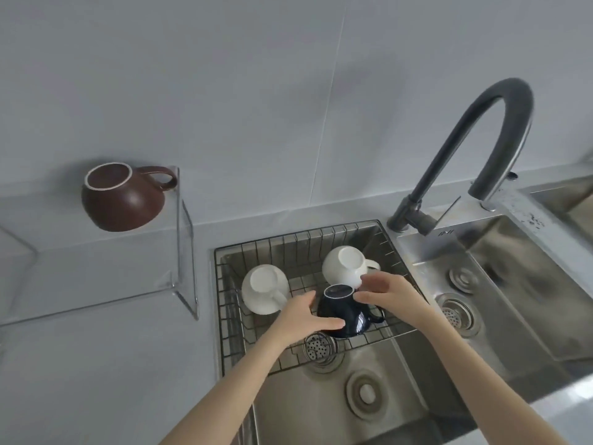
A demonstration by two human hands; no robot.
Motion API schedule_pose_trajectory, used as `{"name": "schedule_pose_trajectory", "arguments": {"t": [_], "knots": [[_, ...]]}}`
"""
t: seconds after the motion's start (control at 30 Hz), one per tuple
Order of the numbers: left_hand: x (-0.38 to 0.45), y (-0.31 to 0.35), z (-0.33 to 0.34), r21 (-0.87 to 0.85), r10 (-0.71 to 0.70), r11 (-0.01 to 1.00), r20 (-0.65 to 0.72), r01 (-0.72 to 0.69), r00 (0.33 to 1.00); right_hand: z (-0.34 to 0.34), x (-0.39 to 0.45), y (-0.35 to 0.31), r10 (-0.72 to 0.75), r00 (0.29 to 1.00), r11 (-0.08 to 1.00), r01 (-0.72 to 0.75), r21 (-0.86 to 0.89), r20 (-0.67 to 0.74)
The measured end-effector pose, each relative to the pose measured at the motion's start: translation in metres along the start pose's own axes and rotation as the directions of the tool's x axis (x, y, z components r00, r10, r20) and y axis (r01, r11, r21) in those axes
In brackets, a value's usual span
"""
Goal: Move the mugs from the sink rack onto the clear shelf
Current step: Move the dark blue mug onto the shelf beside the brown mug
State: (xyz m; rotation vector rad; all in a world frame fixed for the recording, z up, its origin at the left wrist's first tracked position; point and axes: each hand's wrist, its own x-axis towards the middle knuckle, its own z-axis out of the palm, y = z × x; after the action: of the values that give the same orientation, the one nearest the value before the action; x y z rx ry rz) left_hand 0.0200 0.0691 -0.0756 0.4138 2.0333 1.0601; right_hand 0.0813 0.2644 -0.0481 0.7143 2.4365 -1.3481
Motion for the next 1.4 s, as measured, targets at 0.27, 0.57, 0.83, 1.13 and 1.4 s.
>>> {"name": "schedule_pose_trajectory", "arguments": {"t": [0.27,0.57,0.83,1.13,1.4], "knots": [[0.029,-0.011,0.023,-0.129,-0.054,0.990,-0.049,0.048,0.997,0.016,0.022,0.026,0.019,0.995,0.998,-0.013,-0.064,0.099],[0.015,0.004,0.006,-0.107,0.022,0.993,-0.162,-0.040,0.987,0.003,0.015,-0.003,-0.056,0.991,0.997,0.061,-0.037,0.121],[-0.075,0.048,-0.101,0.023,0.221,0.970,-0.497,-0.242,0.839,0.005,-0.021,-0.144,-0.431,0.898,0.901,0.425,0.087,0.086],[-0.165,0.008,-0.207,0.030,0.228,0.952,-0.731,-0.303,0.644,0.096,-0.033,-0.265,-0.673,0.731,0.739,0.664,0.112,0.111],[-0.176,-0.043,-0.236,-0.042,0.217,0.938,-0.704,-0.345,0.676,0.165,-0.029,-0.271,-0.654,0.754,0.754,0.642,0.142,0.061]]}}
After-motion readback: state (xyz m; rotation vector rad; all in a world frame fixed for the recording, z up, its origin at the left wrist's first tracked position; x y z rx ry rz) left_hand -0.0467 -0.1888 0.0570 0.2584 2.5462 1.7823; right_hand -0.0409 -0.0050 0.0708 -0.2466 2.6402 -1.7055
